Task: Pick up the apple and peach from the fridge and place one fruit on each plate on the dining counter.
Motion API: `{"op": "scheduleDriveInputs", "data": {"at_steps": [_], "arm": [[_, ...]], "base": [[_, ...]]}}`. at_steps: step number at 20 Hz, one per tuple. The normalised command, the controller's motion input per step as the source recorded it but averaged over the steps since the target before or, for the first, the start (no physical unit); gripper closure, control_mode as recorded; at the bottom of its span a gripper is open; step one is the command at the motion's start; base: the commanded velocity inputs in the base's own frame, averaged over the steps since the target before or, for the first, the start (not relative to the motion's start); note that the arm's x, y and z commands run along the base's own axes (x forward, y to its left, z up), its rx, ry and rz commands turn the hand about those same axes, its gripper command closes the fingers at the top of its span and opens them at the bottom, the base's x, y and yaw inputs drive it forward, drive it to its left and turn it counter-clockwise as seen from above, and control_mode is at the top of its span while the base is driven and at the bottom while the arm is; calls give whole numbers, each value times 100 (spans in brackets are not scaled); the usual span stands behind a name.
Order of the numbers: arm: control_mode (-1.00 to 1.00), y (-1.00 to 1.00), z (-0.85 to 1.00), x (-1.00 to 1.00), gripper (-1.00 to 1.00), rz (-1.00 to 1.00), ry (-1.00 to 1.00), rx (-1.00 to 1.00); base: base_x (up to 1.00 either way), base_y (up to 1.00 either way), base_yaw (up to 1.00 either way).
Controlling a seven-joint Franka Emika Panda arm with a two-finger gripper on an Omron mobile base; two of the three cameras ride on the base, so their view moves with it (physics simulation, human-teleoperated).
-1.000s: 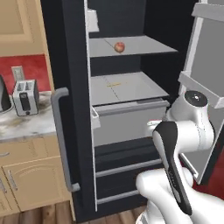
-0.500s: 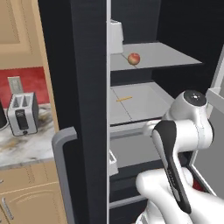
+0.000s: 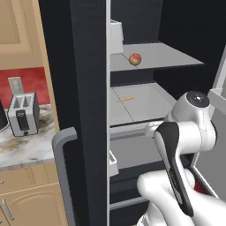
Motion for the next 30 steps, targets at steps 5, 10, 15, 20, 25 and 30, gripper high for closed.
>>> {"op": "scheduleDriveInputs", "data": {"at_steps": [5, 10, 15, 20, 25, 30], "arm": [[-100, 0, 2, -2, -100, 0, -9, 0], [-100, 0, 66, -3, -100, 3, -50, -16], [-100, -16, 97, 12, -100, 3, -37, -12], [-100, -39, 77, 0, -100, 1, -10, 20], [-100, -4, 70, -4, -100, 4, 10, 12], [-100, 5, 91, 2, -100, 5, 28, 0]], "base": [[0, 0, 0], [0, 0, 0], [0, 0, 0], [0, 0, 0], [0, 0, 0], [0, 0, 0]]}}
